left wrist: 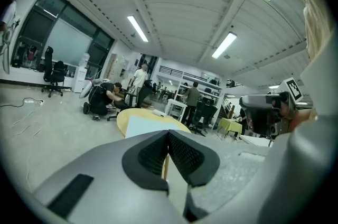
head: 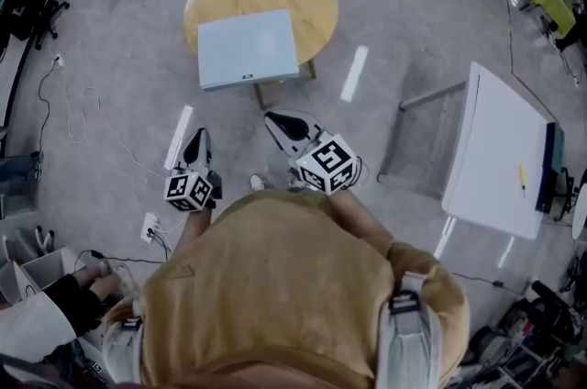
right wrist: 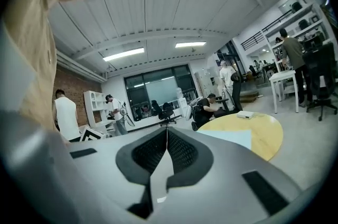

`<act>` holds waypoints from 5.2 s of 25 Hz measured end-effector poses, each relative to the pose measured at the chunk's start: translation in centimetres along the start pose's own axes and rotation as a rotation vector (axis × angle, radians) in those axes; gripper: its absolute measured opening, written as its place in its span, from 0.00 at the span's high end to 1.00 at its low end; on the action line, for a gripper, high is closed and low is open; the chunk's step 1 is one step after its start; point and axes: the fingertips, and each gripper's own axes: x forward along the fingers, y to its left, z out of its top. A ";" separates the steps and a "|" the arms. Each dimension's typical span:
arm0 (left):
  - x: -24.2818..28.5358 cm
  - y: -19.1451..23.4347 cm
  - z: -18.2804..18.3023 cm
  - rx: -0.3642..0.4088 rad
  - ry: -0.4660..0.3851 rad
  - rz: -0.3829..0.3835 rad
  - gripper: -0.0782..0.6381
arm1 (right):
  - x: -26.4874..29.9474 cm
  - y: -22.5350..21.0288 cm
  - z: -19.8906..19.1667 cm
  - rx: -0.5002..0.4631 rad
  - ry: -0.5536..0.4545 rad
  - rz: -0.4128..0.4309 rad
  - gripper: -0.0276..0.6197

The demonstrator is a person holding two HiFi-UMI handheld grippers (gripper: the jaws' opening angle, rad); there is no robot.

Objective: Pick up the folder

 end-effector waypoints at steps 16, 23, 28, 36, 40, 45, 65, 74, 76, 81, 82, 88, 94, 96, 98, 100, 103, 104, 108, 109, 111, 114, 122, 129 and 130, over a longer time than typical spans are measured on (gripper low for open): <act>0.2 1.3 -1.9 -0.108 -0.022 0.165 0.89 | -1.1 -2.9 -1.9 -0.009 0.071 0.100 0.96; 3.5 4.1 -2.1 -0.148 0.002 0.136 0.89 | 1.2 -4.3 -1.1 -0.014 0.080 0.060 0.96; 7.1 6.7 -0.2 -0.170 0.002 0.094 0.89 | 3.9 -6.2 -0.2 -0.005 0.095 0.016 0.96; 11.3 12.9 1.4 -0.183 0.043 0.051 0.89 | 10.0 -8.9 1.4 0.002 0.104 -0.044 0.96; 13.3 15.3 1.3 -0.210 0.073 -0.026 0.89 | 13.4 -9.8 2.0 0.001 0.119 -0.066 0.96; 15.4 17.7 -0.5 -0.282 0.130 -0.117 0.89 | 16.9 -10.3 2.4 -0.002 0.147 -0.097 0.96; 19.9 16.9 -8.3 -0.887 0.205 -0.258 0.34 | 17.6 -13.7 4.1 -0.005 0.153 -0.098 0.96; 23.0 17.9 -10.5 -0.978 0.172 -0.196 0.31 | 15.7 -15.4 4.0 -0.008 0.191 -0.131 0.96; 23.7 17.8 -10.3 -1.004 0.146 -0.208 0.30 | 15.3 -15.6 3.9 -0.003 0.197 -0.143 0.96; 26.1 16.8 -9.1 -1.065 0.094 -0.298 0.31 | 14.7 -16.2 3.2 0.010 0.213 -0.166 0.96; 26.4 16.6 -8.9 -1.077 0.092 -0.309 0.31 | 14.6 -16.3 3.0 0.012 0.215 -0.169 0.96; 27.1 15.6 -6.9 -1.076 0.080 -0.365 0.44 | 14.2 -16.4 3.0 0.010 0.214 -0.179 0.96; 25.3 15.8 -4.7 -1.102 0.039 -0.364 0.49 | 14.9 -16.1 3.1 0.022 0.197 -0.160 0.96; 24.7 16.1 -4.0 -1.086 0.021 -0.366 0.51 | 15.2 -16.0 3.3 0.022 0.193 -0.150 0.96; 24.6 16.0 -3.3 -1.064 0.020 -0.375 0.51 | 15.4 -16.0 3.6 0.021 0.184 -0.144 0.96; 24.8 15.8 -2.7 -1.061 0.015 -0.377 0.51 | 15.5 -16.1 3.9 0.021 0.175 -0.140 0.96; 24.8 16.0 -1.9 -1.086 -0.020 -0.357 0.51 | 15.4 -16.3 4.2 0.021 0.162 -0.140 0.96; 24.6 16.2 -1.5 -1.098 -0.039 -0.356 0.51 | 15.3 -16.3 4.2 0.022 0.158 -0.141 0.96; 24.4 16.3 1.7 -1.114 -0.135 -0.385 0.51 | 14.9 -16.5 4.9 0.023 0.138 -0.153 0.96; 24.5 16.2 3.1 -1.111 -0.160 -0.398 0.51 | 14.9 -16.6 5.3 0.023 0.130 -0.158 0.96; 24.7 15.8 5.8 -1.095 -0.209 -0.424 0.51 | 14.7 -16.8 6.3 0.020 0.107 -0.168 0.96; 24.8 15.1 10.1 -1.061 -0.285 -0.459 0.51 | 14.2 -17.3 7.7 0.001 0.067 -0.175 0.96; 22.8 13.0 19.8 -1.000 -0.472 -0.506 0.51 | 12.6 -18.4 11.9 -0.026 -0.037 -0.208 0.96; 19.0 13.1 27.1 -1.000 -0.652 -0.544 0.51 | 12.2 -18.7 15.8 -0.073 -0.105 -0.226 0.96; 18.3 13.1 28.0 -0.992 -0.676 -0.545 0.51 | 11.9 -18.8 16.3 -0.080 -0.113 -0.229 0.96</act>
